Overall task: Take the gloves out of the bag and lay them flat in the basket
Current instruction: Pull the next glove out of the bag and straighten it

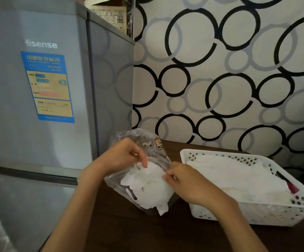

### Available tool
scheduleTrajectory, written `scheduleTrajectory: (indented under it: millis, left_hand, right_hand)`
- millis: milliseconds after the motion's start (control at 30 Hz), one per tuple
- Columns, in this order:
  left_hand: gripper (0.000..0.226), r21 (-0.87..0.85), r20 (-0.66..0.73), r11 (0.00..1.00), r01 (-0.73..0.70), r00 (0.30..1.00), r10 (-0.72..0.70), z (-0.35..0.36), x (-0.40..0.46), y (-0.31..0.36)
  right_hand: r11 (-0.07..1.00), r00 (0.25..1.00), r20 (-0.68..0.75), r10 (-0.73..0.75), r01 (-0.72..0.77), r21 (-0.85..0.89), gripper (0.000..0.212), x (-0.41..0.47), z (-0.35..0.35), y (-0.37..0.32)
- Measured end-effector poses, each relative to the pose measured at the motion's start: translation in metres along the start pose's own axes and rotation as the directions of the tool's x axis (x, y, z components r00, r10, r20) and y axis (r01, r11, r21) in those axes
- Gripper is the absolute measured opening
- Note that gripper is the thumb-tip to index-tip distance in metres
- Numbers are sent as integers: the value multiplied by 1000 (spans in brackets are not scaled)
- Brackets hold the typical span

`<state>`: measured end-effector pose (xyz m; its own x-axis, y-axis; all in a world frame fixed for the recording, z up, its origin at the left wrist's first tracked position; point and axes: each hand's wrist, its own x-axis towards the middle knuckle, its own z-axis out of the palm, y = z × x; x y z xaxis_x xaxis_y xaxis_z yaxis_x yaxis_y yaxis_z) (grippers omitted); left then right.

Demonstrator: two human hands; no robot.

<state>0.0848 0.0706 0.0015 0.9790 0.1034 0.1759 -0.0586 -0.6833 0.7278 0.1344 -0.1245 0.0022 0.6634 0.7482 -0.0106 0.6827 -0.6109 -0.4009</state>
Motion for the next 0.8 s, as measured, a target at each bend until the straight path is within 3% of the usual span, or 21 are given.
scheduleTrajectory:
  millis: [67,167,200,367,500,600,700,800]
  left_hand:
    - [37,21,8,1000,10,1000,-11,1,0,2]
    - [36,22,-6,1000,15,1000,-15,-1,2,-2]
    - [38,17,-11,1000,11,1000,-11,-1,3,-4]
    - [30,3,29,1000,-2,1000,2,-2,3,-10]
    - [12,-3,95,1000,-1,995,2,-1,0,6]
    - [39,55,174,998,-17,985,7,7,2,13]
    - [33,238,69,971,-24,998,8,17,7,9]
    - [21,297,-53,955,3,999,13,21,10,5]
  right_hand:
    - [998,998,-64,23,-19,58,24,1,-3,5]
    - [992,910,-411,55,-3,128,7,3,-6,9]
    - [987,894,-445,61,11,159,5,3,-7,11]
    - [981,987,-161,1,31,192,22,5,-10,20]
    - [967,974,-223,26,32,251,17,7,-11,26]
    - [938,974,-224,30,50,344,15,7,-9,26]
    - [942,978,-205,30,41,332,16,6,-10,26]
    - [963,962,-268,53,22,267,16,3,-15,28]
